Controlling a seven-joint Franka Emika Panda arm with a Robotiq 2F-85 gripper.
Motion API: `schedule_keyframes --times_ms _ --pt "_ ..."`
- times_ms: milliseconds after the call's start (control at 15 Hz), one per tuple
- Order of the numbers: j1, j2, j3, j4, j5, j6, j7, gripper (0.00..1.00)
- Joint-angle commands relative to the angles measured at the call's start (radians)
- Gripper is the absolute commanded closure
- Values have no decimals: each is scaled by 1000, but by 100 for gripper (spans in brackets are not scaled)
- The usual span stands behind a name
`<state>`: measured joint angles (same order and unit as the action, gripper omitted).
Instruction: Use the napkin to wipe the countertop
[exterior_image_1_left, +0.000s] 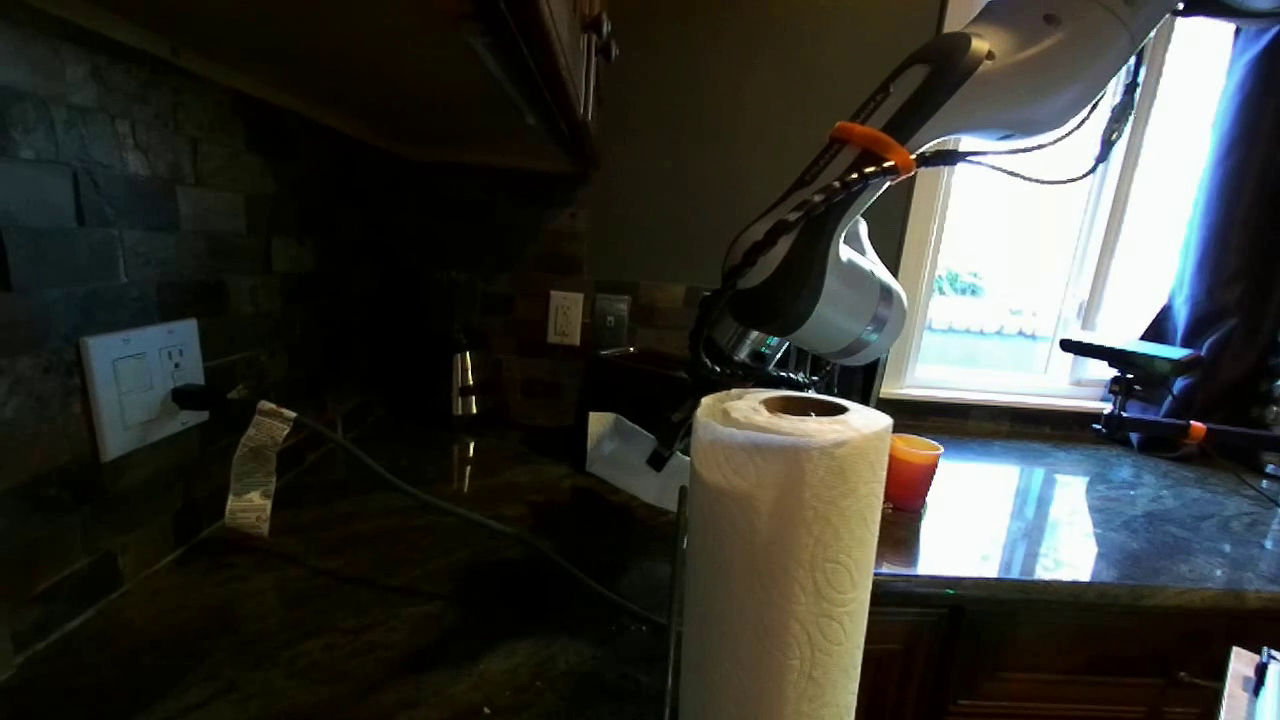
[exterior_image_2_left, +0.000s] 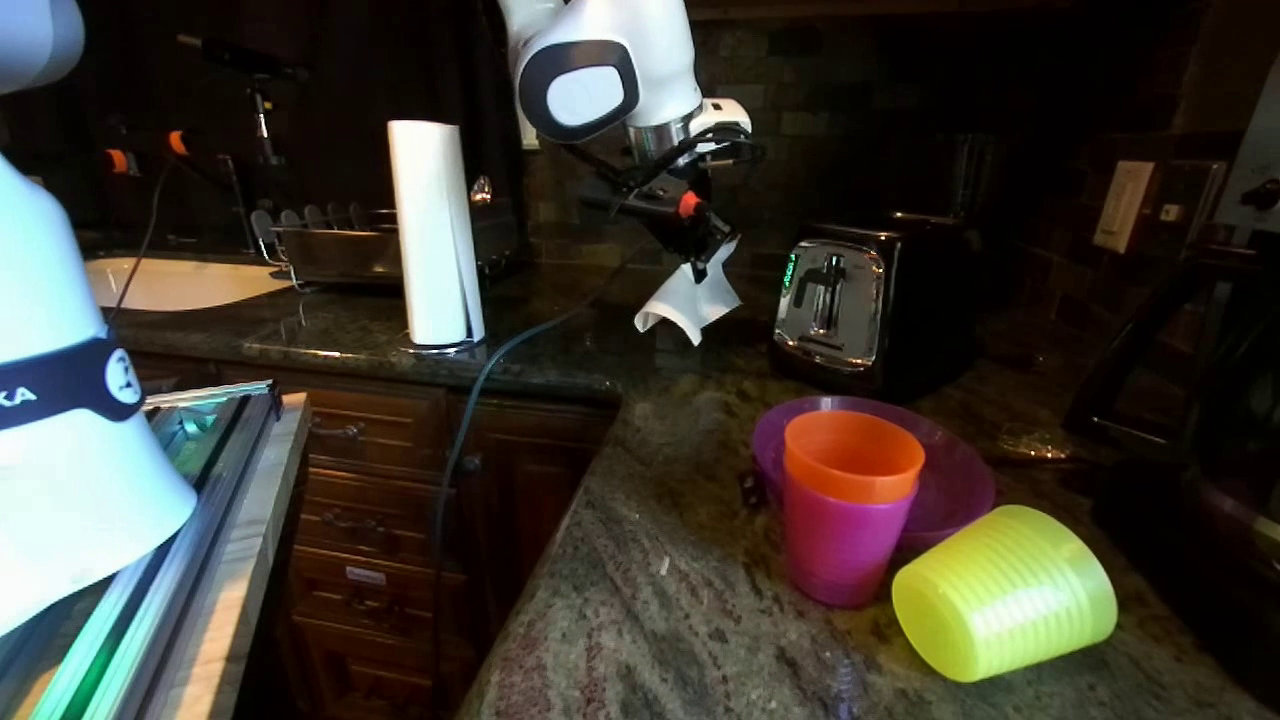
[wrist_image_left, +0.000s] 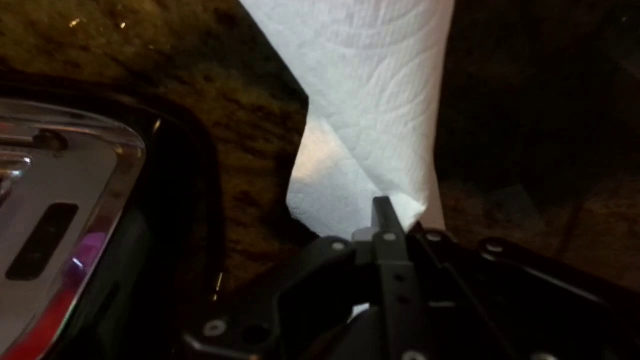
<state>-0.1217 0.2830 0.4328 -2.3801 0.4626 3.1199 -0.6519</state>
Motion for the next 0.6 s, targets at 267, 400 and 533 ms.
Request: schedule_keyframes --times_ms 267,400,533 --pt "103 199 -67 207 -40 25 7 99" --pt "127 233 -81 249 -38 7 13 99" --pt "145 260 -93 278 -34 -4 16 99"
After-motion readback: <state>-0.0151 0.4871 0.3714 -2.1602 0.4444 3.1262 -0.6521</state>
